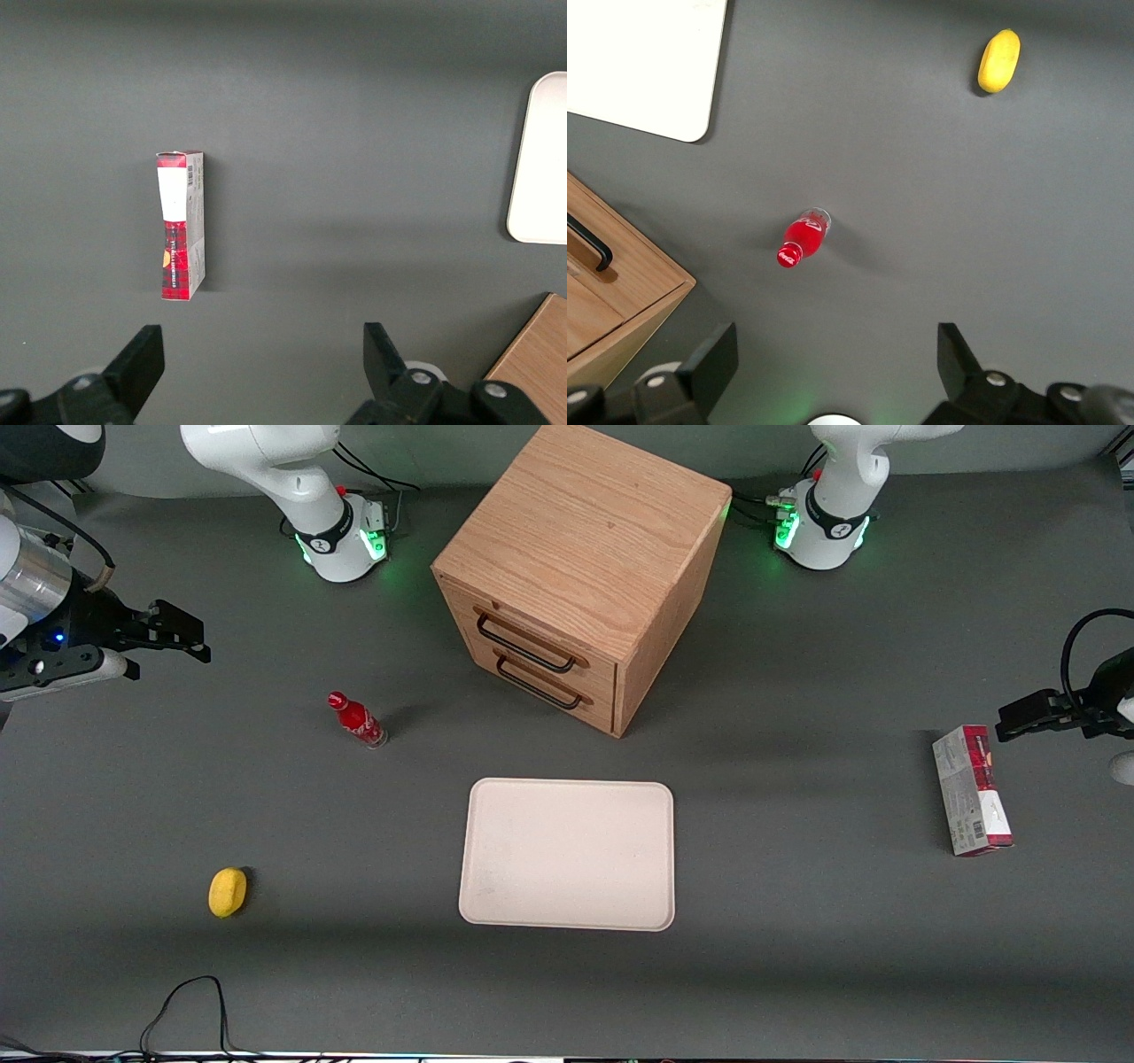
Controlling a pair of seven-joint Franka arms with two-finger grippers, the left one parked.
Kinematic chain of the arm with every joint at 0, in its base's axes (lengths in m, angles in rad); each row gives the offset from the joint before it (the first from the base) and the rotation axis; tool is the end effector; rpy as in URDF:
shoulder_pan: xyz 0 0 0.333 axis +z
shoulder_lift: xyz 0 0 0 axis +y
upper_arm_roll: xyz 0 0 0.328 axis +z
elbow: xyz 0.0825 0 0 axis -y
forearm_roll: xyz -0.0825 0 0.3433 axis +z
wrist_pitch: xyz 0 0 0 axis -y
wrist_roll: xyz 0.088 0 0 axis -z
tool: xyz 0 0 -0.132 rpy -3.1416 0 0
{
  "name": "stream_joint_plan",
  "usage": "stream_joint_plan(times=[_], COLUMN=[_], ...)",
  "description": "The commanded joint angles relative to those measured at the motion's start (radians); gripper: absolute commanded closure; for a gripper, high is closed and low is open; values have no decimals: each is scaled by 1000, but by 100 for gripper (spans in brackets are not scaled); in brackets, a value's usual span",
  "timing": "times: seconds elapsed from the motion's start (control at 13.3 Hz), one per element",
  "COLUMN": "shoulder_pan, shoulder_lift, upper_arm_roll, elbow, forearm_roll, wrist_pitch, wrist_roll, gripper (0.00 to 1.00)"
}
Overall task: Open upper drawer
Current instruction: 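Move the right gripper from rest toward the cabinet's upper drawer handle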
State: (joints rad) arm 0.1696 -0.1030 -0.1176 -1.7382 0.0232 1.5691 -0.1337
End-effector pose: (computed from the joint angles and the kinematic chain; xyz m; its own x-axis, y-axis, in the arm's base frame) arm 0.4749 0.0250 0.5902 0.9806 0.1859 -0.0615 0.1834 -0.9821 -0.0438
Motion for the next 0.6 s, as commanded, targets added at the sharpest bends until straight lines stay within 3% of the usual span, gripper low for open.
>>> stream_joint_plan(times=[0.0,0.22,0.53], shoulder_pan=[4,4,43], shoulder_lift=[0,38,205], upper_arm_roll=[-5,-2,27], elbow=[9,46,293], forearm_roll=[7,11,33], wrist_pitch=[-4,-11,-115], wrist_roll=[-29,-34,-35], gripper=[0,0,0])
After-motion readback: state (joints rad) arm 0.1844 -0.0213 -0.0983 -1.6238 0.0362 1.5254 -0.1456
